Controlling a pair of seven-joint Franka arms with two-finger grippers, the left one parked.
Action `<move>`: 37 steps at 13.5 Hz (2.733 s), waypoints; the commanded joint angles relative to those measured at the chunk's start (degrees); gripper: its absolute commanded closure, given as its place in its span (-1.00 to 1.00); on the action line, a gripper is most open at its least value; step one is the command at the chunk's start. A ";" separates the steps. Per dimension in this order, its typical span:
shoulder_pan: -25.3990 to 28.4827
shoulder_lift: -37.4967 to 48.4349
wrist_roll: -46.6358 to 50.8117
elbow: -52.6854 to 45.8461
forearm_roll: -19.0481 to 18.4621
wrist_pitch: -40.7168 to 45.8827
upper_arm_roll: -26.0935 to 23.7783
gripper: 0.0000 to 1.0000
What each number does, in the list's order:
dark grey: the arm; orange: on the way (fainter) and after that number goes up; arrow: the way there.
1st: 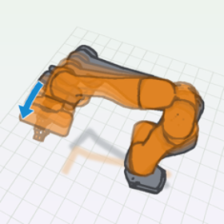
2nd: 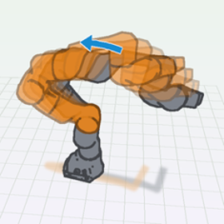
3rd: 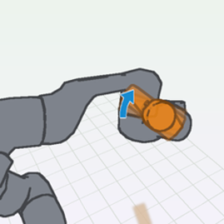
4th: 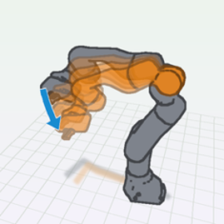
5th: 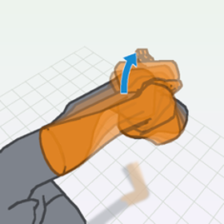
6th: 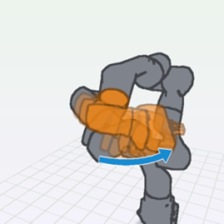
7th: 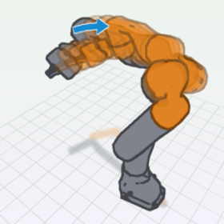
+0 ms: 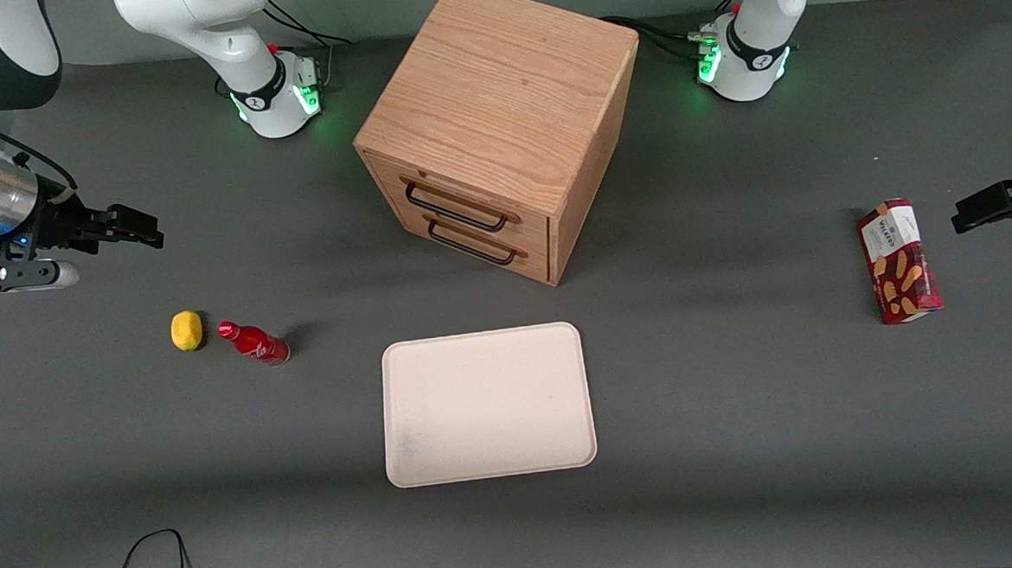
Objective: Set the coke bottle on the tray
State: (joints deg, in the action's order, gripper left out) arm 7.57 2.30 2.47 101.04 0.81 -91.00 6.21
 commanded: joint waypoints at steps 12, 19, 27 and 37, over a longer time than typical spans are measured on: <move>-0.63 -1.07 -0.63 -3.13 0.94 2.49 -0.49 -1.00; -0.63 -2.92 -0.45 -5.50 0.77 2.93 -0.41 -1.00; -0.19 -3.10 1.30 -5.06 0.94 4.95 -0.49 -1.00; 0.78 -4.58 2.80 0.21 2.18 -2.77 -0.67 -1.00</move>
State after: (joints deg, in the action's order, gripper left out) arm 8.24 -0.78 4.46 100.62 2.66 -90.80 5.54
